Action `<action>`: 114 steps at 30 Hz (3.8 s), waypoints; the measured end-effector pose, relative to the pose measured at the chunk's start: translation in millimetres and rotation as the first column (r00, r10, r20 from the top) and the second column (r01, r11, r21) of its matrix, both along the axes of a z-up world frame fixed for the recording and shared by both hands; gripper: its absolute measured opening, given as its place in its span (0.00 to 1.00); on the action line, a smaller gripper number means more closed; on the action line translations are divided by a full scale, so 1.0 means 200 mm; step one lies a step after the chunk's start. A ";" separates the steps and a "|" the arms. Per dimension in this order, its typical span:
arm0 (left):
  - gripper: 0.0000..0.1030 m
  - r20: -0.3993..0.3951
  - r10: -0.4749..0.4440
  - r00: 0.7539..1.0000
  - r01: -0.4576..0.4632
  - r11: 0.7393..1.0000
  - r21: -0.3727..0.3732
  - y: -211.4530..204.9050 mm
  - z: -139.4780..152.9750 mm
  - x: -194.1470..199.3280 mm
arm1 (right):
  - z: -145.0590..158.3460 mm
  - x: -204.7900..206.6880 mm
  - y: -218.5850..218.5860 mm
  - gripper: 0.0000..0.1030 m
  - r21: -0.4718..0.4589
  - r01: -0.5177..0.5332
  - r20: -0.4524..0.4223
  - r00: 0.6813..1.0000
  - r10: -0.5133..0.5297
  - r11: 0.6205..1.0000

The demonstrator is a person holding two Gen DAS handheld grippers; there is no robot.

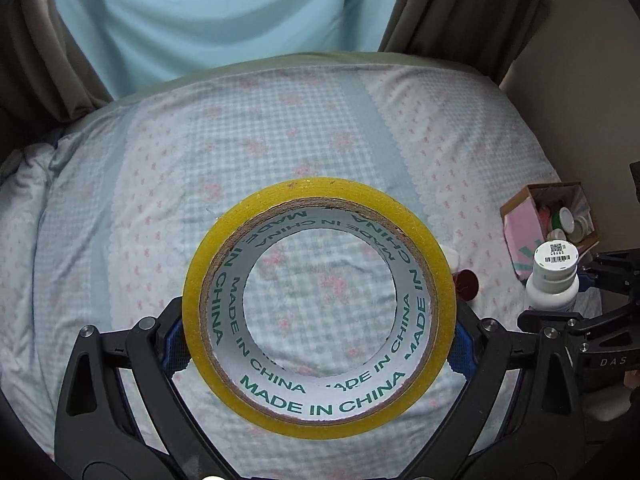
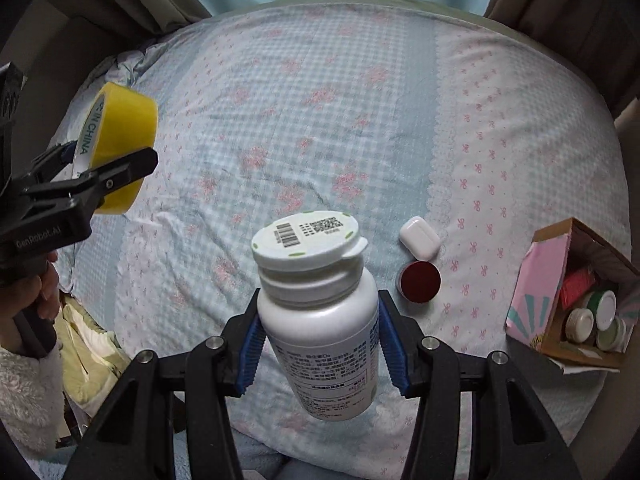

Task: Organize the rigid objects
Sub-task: 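Lift and carry the tape roll and pill bottle over the cardboard box, then release the tape roll into the box while the right tool releases the pill bottle, then withdraw both tools from the box toward the red cap and earbud case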

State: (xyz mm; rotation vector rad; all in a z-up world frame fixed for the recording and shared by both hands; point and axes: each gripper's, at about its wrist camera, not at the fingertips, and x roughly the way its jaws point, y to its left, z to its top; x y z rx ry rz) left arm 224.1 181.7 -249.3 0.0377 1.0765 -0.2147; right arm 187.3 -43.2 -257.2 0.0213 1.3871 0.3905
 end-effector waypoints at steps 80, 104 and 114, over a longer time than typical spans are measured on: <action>1.00 -0.315 -0.180 0.932 0.208 0.976 0.059 -2.46 -0.71 0.10 | -0.51 0.14 -2.20 1.00 0.019 -0.139 0.147 0.980 0.135 0.990; 1.00 -0.159 -0.085 0.984 0.103 0.988 0.113 -2.13 -0.18 -0.15 | -0.06 0.13 -2.06 1.00 -0.132 -0.227 0.237 0.938 0.253 0.965; 1.00 -0.053 0.067 0.996 -0.061 0.993 0.106 -1.59 0.09 -0.36 | 0.23 0.14 -1.77 1.00 -0.144 -0.253 0.243 0.928 0.282 0.957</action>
